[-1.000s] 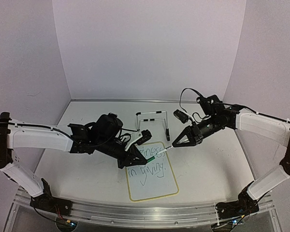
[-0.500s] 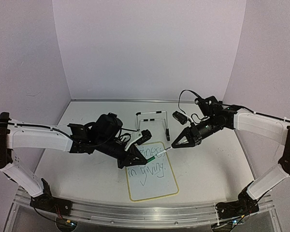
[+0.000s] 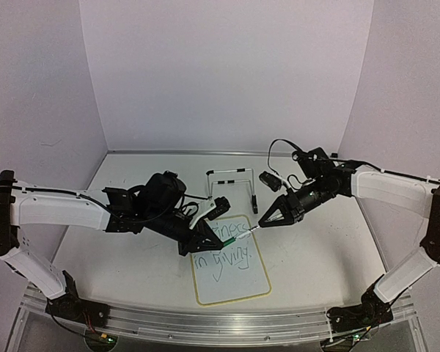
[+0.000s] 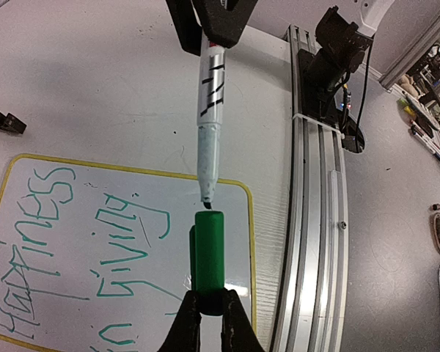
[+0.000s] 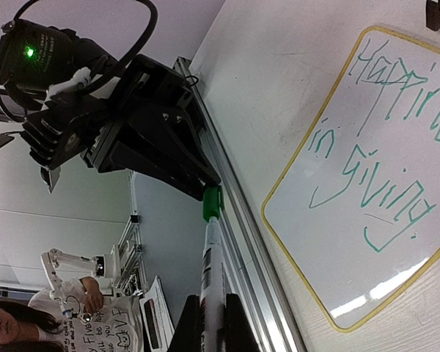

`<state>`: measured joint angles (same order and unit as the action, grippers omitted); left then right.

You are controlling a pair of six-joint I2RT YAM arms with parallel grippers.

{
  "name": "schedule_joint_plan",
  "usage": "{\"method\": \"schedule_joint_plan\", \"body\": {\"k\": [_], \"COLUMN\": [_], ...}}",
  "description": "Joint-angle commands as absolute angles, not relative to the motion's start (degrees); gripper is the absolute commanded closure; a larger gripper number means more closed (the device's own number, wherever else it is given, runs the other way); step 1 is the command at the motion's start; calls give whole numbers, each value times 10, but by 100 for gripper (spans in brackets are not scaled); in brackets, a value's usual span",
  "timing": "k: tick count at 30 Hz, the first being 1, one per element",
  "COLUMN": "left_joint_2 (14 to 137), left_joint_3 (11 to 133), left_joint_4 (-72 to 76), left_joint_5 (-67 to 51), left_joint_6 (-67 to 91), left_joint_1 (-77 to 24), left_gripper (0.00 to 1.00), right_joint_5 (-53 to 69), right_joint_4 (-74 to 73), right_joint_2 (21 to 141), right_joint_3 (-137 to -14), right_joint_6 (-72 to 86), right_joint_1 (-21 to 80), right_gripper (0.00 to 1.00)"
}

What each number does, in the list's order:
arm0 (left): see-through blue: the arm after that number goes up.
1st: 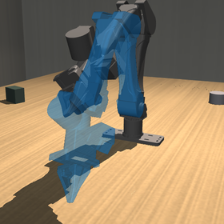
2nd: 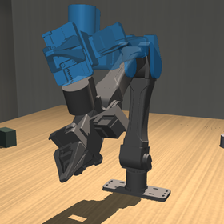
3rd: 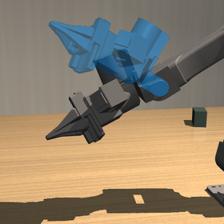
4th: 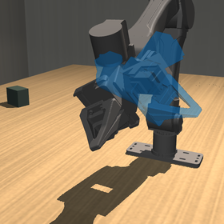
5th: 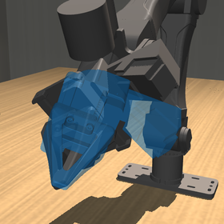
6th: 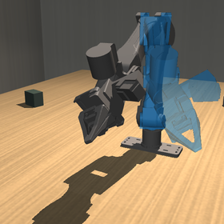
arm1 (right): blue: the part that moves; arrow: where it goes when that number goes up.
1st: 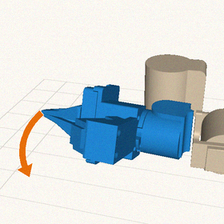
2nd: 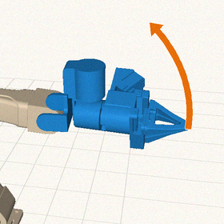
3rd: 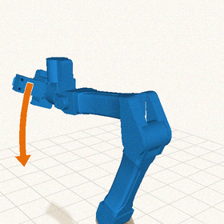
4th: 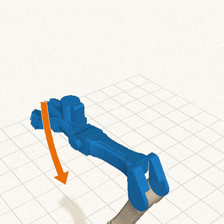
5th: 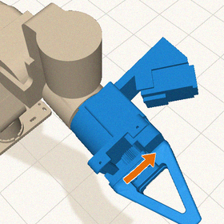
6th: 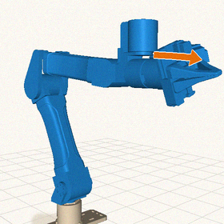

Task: Write a sentence on the whiteboard
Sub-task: Insert the whiteboard marker without the cap into the pen cap.

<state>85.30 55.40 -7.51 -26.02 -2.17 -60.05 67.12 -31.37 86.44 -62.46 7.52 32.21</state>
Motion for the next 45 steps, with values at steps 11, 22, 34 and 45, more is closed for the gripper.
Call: {"method": "schedule_joint_plan", "body": {"k": [11, 22, 34, 45], "left_joint_2": [840, 847, 855, 864], "left_joint_3": [582, 593, 606, 596], "left_joint_4": [-70, -81, -85, -8], "left_joint_5": [-273, -283, -301, -273], "left_joint_6": [-36, -45, -54, -12], "left_joint_1": [-599, -598, -599, -599], "left_gripper": [100, 100, 100, 100], "right_joint_5": [692, 704, 712, 726], "right_joint_4": [-312, -310, -299, -247], "right_joint_2": [881, 900, 915, 917], "right_joint_3": [-636, -650, -660, -650], "right_joint_6": [59, 52, 54, 82], "right_joint_1": [333, 345, 349, 359], "right_gripper": [100, 100, 100, 100]}}
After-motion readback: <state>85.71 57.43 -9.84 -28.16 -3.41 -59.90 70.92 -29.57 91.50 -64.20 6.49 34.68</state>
